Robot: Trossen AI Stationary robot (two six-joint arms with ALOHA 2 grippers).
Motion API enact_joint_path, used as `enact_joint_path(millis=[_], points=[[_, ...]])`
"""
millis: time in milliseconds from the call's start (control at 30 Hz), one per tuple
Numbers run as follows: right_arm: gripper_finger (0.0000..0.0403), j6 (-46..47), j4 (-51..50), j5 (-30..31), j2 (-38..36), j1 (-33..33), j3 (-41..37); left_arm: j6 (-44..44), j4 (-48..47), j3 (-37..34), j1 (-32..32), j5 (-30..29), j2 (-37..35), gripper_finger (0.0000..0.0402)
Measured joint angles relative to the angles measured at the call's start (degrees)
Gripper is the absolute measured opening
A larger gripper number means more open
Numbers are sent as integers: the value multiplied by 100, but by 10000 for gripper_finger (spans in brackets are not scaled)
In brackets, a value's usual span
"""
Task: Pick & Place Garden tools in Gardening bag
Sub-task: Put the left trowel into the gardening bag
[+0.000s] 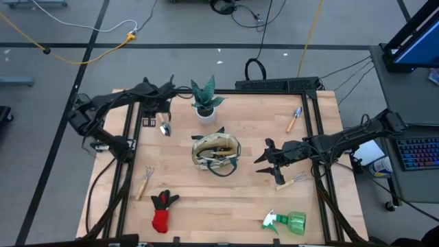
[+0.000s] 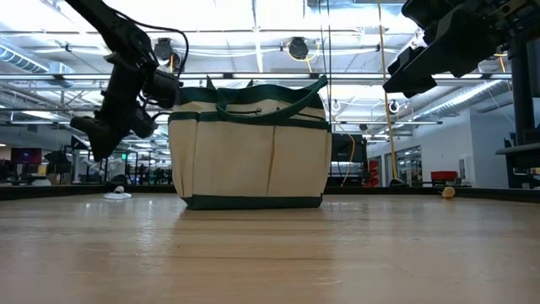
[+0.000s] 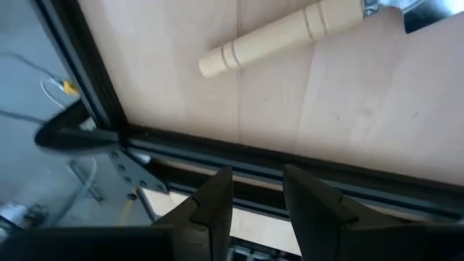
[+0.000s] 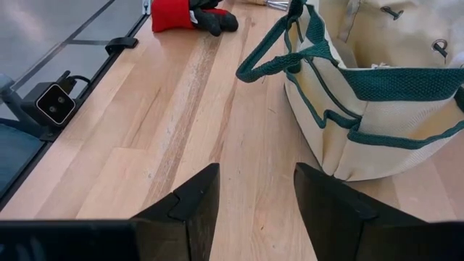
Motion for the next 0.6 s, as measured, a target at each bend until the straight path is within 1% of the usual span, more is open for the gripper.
enact_joint_path(millis=[167,467,600], points=[[169,0,0,0,0,1,0,533,101,0,-100,2,169,129],[169,-17,-4,-2,0,0,0,1327,777,0,-142,42,446,129],[169,-17,-7,-2,0,-1,0,1426,927,0,-131,45,651,129]])
